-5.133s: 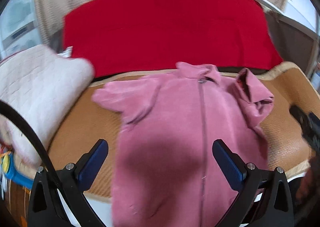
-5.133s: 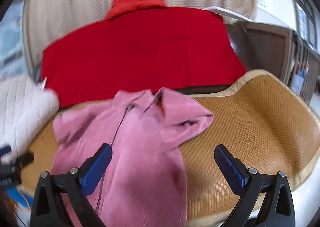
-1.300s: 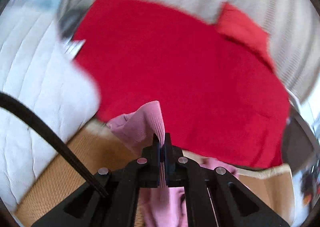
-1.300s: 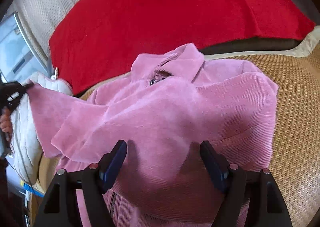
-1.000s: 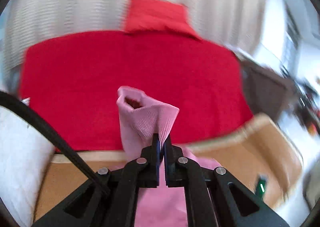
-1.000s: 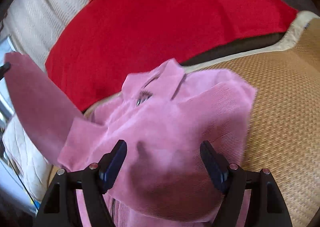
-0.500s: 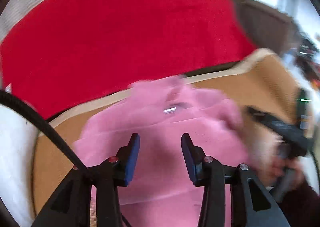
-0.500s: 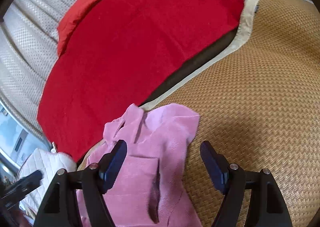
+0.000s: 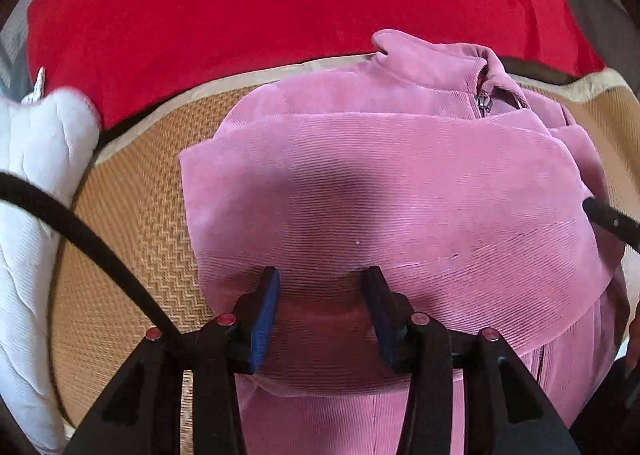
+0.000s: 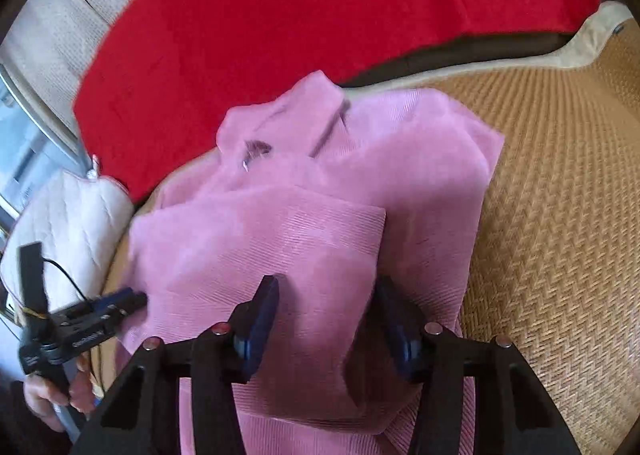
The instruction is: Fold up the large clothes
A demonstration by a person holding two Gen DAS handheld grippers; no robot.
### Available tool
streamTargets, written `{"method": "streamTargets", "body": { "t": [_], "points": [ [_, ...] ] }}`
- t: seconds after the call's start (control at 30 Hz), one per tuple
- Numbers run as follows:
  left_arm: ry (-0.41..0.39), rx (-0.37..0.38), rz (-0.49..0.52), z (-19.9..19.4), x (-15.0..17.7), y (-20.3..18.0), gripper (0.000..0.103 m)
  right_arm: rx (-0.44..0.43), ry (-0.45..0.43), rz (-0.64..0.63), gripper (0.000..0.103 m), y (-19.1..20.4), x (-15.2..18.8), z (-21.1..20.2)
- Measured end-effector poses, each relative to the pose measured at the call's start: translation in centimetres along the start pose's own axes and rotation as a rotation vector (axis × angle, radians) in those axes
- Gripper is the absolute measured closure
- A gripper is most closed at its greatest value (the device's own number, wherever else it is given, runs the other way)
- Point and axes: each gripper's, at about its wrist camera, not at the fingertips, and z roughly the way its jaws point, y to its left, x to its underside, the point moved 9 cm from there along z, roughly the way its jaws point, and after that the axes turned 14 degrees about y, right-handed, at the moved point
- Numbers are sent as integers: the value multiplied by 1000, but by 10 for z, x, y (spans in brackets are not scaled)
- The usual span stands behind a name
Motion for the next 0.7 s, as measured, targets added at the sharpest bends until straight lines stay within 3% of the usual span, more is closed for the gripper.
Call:
{"method": "streamTargets", "body": {
  "t": [0.13, 0.23, 0.3, 0.4, 0.53, 0.7],
  "points": [
    [-83, 33, -23, -22, -17, 4, 57, 2, -67, 4, 49, 0, -6, -12],
    [-108, 20, -62, -28, -27, 13, 56, 20, -147, -70, 50, 15, -10, -23],
    [-77, 8, -83, -18, -29, 18, 56, 10, -137, -108, 50, 25, -5, -20],
    [-2, -14, -73, 15, -26, 12, 55, 43, -39, -139, 50, 31, 3, 6],
    [-11, -36, -59, 12, -21, 8, 55, 1, -22, -108, 50, 27, -1, 6],
    [-73, 0, -44, -17, -3, 6, 55, -34, -75, -84, 50, 22, -5, -10]
  ]
}}
